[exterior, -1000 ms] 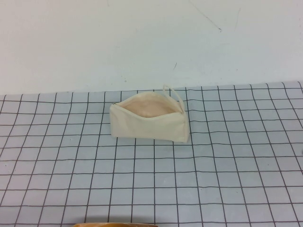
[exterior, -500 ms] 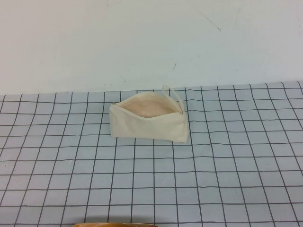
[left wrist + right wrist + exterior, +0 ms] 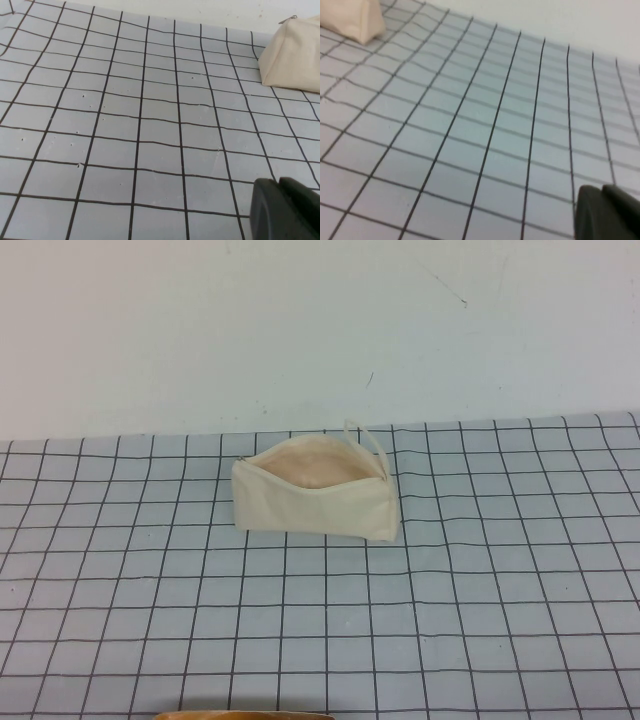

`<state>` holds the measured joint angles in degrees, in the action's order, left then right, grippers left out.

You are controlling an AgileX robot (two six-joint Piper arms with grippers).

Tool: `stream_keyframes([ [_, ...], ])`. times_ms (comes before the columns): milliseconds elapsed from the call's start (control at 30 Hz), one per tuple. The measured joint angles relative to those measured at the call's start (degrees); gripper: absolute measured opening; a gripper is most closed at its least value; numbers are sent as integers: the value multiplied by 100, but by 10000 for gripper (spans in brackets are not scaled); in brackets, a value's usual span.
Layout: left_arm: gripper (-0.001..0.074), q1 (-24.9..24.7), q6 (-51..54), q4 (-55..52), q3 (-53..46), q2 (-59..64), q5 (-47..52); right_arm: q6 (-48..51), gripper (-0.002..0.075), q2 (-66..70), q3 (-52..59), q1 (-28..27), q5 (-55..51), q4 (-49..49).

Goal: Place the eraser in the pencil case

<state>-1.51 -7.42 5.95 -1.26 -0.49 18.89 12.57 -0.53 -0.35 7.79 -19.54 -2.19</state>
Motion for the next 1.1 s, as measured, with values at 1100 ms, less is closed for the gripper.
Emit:
stream_keyframes([
  [1100,-3,0,0,0,0,0,0,-483,-1,0,173,-561,-30,61],
])
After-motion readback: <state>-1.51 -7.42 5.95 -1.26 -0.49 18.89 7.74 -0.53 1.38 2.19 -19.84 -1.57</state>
